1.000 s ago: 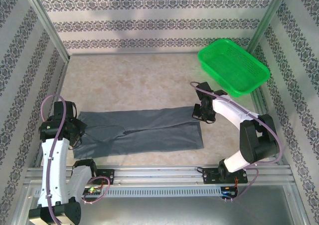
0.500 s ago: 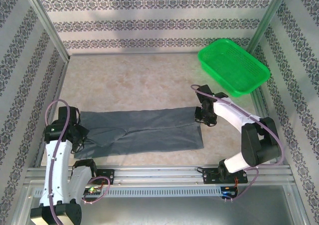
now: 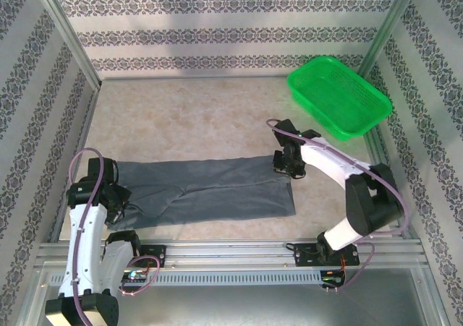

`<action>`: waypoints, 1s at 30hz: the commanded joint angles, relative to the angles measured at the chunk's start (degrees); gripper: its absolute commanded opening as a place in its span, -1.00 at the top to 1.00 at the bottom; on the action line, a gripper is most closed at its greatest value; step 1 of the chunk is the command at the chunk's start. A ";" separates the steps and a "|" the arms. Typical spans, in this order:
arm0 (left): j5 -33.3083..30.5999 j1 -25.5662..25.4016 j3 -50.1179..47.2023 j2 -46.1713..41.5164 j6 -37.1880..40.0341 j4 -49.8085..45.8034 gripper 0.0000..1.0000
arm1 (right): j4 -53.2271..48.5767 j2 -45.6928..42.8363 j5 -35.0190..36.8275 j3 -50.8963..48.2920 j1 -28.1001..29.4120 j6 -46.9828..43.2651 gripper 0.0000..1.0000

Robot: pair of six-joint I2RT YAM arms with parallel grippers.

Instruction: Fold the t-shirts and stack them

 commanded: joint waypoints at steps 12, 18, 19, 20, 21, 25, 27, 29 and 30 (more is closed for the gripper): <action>8.04 0.23 2.57 -4.38 -3.33 -8.80 1.00 | -5.06 5.15 2.17 0.82 -0.48 -1.76 1.00; 11.59 -0.58 -5.72 -4.16 -4.41 -2.59 1.00 | -5.43 4.05 3.77 0.05 -0.56 -2.38 1.00; 11.80 -0.67 -6.72 -3.77 -4.50 -1.11 1.00 | -5.45 3.99 3.78 -0.01 -0.51 -2.40 1.00; 12.56 -0.83 -8.03 -3.14 -4.54 0.61 1.00 | -5.22 3.96 3.62 -0.08 -0.55 -2.41 1.00; 13.53 -0.98 -9.02 -2.32 -4.75 2.20 1.00 | -5.31 4.06 3.49 -0.06 -0.57 -2.57 1.00; 12.56 -2.63 -9.71 0.51 -4.65 4.90 1.00 | -5.89 4.28 3.90 1.00 -0.56 -2.33 1.00; 12.40 -2.95 -10.24 1.78 -3.67 6.88 1.00 | -6.19 3.74 4.28 1.57 -0.55 -1.87 1.00; 12.75 -2.96 -11.05 3.37 -2.81 9.01 1.00 | -5.82 2.34 4.46 1.84 -0.49 -1.54 1.00; 13.18 -2.96 -11.31 4.27 -2.61 10.64 0.98 | -5.30 1.47 4.41 1.87 -0.26 -1.35 1.00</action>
